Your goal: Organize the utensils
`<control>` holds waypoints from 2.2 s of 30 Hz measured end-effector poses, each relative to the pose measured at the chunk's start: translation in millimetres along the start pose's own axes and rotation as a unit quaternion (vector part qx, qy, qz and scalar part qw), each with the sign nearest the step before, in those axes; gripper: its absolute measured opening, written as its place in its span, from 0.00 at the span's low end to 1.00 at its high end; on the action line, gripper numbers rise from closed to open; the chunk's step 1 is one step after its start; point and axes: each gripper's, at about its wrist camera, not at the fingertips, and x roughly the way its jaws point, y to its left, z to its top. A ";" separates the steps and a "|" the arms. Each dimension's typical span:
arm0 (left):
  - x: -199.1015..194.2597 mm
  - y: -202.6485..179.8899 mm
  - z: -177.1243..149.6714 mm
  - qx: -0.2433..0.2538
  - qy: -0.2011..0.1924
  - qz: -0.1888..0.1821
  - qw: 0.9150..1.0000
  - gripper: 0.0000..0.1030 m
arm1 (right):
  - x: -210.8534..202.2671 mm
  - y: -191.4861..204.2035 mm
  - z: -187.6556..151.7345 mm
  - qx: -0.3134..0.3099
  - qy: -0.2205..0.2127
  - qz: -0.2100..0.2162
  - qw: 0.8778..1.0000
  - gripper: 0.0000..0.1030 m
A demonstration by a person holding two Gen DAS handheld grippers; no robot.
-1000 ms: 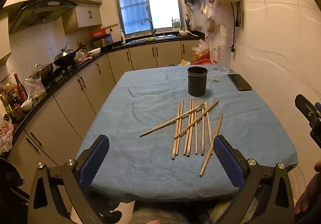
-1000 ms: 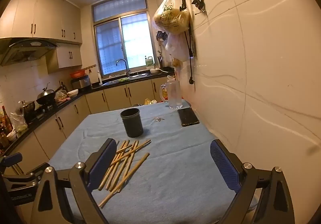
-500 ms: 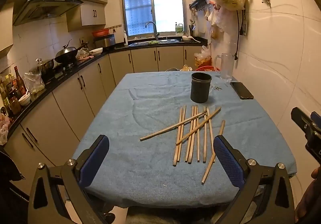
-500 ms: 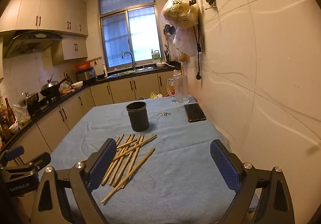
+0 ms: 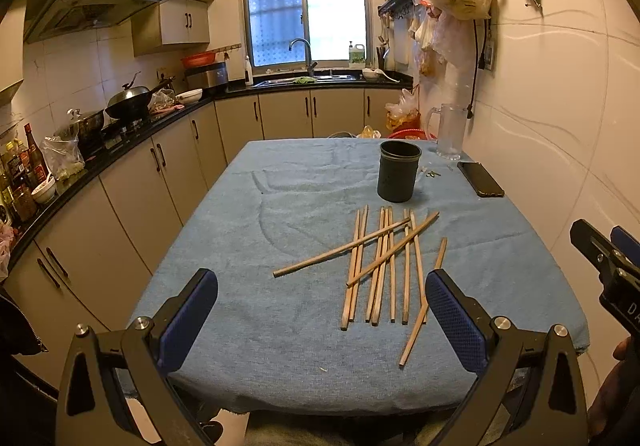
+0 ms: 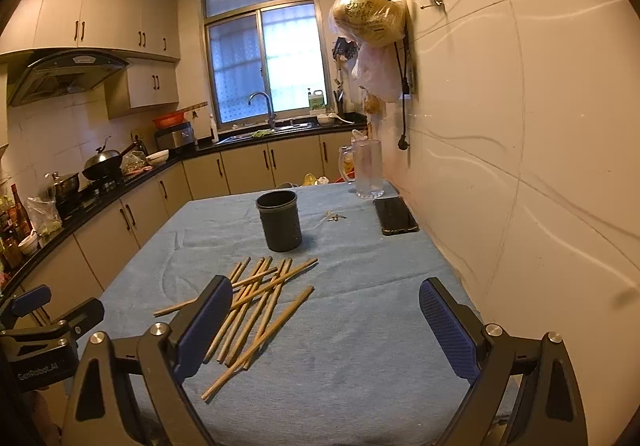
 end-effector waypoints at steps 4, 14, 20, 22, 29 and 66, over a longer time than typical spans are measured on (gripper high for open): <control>-0.4 0.4 -0.1 0.000 0.002 -0.004 1.000 1.00 | -1.0 3.1 -0.9 -0.004 -0.003 -0.002 1.000 0.93; -2.4 -2.7 1.5 0.005 0.000 0.009 1.000 1.00 | -5.6 -0.9 -1.2 0.002 -0.003 0.004 1.000 0.93; -3.8 -0.2 0.1 0.004 0.000 0.013 1.000 1.00 | -8.4 -1.6 -0.8 0.002 -0.006 0.007 1.000 0.93; -4.2 0.9 0.2 0.002 -0.001 0.013 1.000 1.00 | -9.2 -1.7 -0.3 0.002 -0.009 0.006 1.000 0.93; -4.9 4.7 2.0 0.001 -0.004 0.016 1.000 1.00 | -10.9 -0.5 3.1 0.002 -0.014 0.008 1.000 0.93; 54.2 5.1 26.9 0.025 0.028 -0.010 0.999 1.00 | 53.3 2.8 11.1 0.009 0.021 0.020 1.000 0.92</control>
